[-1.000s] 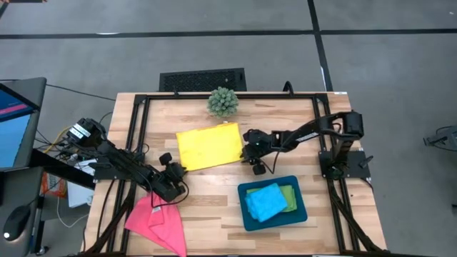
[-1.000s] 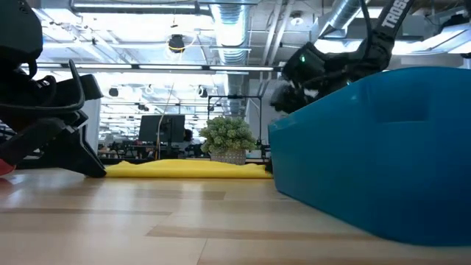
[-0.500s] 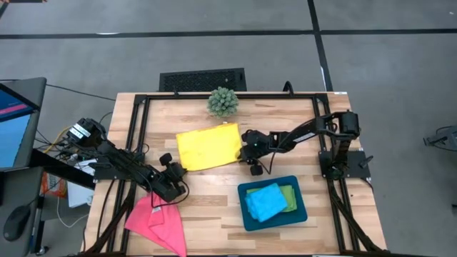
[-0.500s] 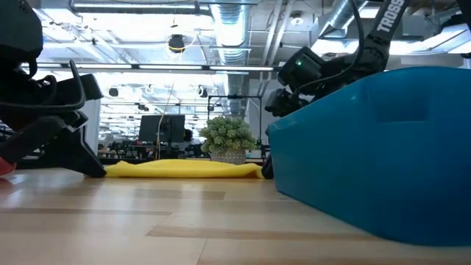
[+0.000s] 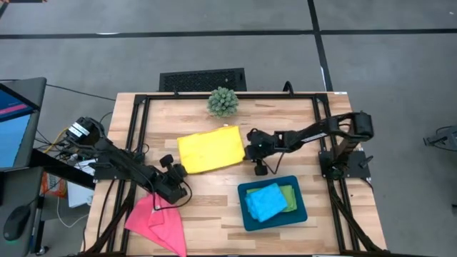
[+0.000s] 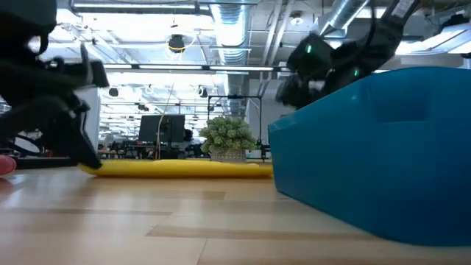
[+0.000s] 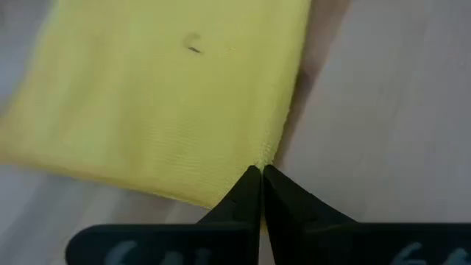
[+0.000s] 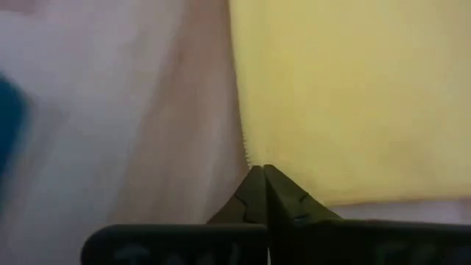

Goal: Fold microfiber towels
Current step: Fold the yellow microfiber towel

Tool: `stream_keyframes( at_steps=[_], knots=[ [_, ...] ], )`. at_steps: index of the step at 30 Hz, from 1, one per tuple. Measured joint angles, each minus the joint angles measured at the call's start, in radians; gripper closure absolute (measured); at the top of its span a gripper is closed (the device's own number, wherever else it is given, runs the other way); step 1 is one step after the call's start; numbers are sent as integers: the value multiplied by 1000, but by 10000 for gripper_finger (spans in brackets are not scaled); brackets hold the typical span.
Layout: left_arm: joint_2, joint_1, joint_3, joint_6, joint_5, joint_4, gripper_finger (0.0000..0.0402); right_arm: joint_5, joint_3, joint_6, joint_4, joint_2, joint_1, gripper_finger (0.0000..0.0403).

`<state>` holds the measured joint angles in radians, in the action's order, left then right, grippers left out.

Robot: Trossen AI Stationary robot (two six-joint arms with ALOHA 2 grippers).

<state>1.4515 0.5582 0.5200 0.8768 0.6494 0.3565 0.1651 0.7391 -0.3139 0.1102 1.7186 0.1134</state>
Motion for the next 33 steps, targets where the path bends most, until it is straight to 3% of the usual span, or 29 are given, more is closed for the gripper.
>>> stream_keyframes(
  at_steps=[12, 22, 26, 33],
  knots=[
    [-17, -44, 151, -20, 200, 259, 401, -8, 4, -5, -7, -137, 84, 398],
    [-17, -177, 159, -27, 249, 394, 401, -20, 5, 7, 128, -139, 190, 400],
    [-18, -223, 158, -42, 256, 400, 401, -20, 9, 33, 201, -106, 220, 400],
    [-15, -270, 142, -78, 256, 397, 401, -66, 114, 51, 165, 23, 236, 399]
  ],
)
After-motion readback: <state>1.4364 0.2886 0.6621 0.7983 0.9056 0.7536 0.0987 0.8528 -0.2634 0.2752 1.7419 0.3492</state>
